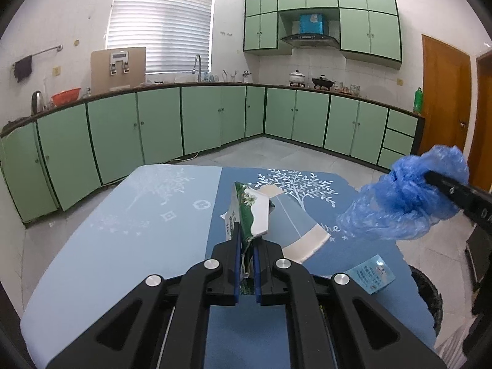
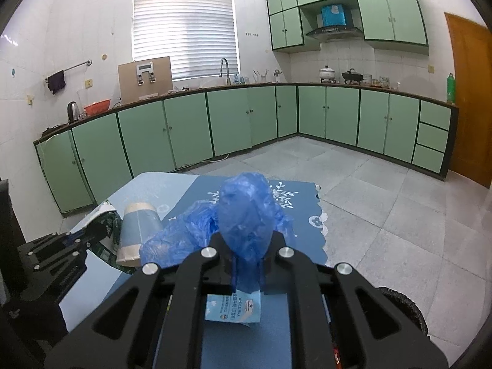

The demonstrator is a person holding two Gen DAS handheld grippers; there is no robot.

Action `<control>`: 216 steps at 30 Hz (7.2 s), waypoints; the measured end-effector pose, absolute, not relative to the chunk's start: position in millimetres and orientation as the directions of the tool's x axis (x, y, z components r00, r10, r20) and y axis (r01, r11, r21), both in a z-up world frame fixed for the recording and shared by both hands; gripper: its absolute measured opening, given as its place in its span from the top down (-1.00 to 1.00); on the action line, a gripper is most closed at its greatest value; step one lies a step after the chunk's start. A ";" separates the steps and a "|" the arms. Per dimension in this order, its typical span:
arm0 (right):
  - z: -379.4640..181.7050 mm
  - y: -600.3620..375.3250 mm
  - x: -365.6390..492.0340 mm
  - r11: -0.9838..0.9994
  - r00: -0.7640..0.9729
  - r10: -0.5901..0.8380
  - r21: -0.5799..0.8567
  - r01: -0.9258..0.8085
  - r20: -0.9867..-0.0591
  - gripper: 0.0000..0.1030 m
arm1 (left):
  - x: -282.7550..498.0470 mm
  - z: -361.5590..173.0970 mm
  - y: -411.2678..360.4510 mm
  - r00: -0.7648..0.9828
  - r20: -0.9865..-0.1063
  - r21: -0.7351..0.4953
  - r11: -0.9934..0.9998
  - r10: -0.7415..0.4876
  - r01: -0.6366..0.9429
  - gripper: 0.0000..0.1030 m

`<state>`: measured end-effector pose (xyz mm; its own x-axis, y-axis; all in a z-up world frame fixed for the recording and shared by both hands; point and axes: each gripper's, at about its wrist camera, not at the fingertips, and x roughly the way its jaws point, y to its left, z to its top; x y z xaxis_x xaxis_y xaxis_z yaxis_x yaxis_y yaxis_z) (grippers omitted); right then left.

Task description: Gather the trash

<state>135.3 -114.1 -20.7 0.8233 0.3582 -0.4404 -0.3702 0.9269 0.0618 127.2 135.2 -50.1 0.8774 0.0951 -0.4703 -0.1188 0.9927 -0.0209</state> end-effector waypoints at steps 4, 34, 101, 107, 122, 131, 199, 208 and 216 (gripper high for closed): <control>-17.7 -117.4 131.0 0.927 0.826 0.358 0.064 -0.368 -0.436 0.84 | 129.1 -52.9 137.0 0.862 -0.500 -0.037 0.993 0.082 -0.116 0.81; -23.4 -116.5 124.4 0.931 0.814 0.345 0.064 -0.358 -0.466 0.84 | 98.1 -49.3 133.9 0.866 -0.492 -0.072 0.986 0.097 -0.151 -0.05; -46.4 -114.8 143.4 0.926 0.769 0.359 0.098 -0.366 -0.529 0.84 | 143.4 -90.0 124.2 0.804 -0.593 -0.132 0.982 0.029 -0.133 0.64; -37.8 -118.9 136.0 0.927 0.788 0.360 0.094 -0.364 -0.500 0.84 | 131.4 -57.2 113.5 0.850 -0.527 -0.123 0.988 0.019 -0.098 0.65; -6.7 -157.6 111.5 0.946 0.849 0.318 0.081 -0.314 -0.422 0.84 | 112.4 -4.4 66.1 0.900 -0.432 -0.105 0.994 -0.062 0.018 0.65; 5.1 -213.6 98.9 0.972 0.892 0.232 0.060 -0.226 -0.389 0.84 | 113.9 7.6 14.8 0.897 -0.409 -0.100 0.985 -0.169 0.140 0.65; -78.3 -267.9 120.3 0.991 0.832 0.101 0.127 -0.037 -0.545 -0.82 | 136.6 -42.3 24.4 0.869 -0.492 -0.006 0.998 -0.054 0.059 -0.62; -82.5 -182.0 121.1 0.982 0.796 0.186 0.083 -0.170 -0.576 -0.82 | 121.1 -60.6 102.0 0.847 -0.524 -0.004 0.995 0.085 -0.101 -0.61; -103.7 -130.9 123.4 0.962 0.752 0.236 0.040 -0.270 -0.615 -0.81 | 110.0 -81.3 138.4 0.813 -0.558 0.030 0.983 0.168 -0.183 -0.61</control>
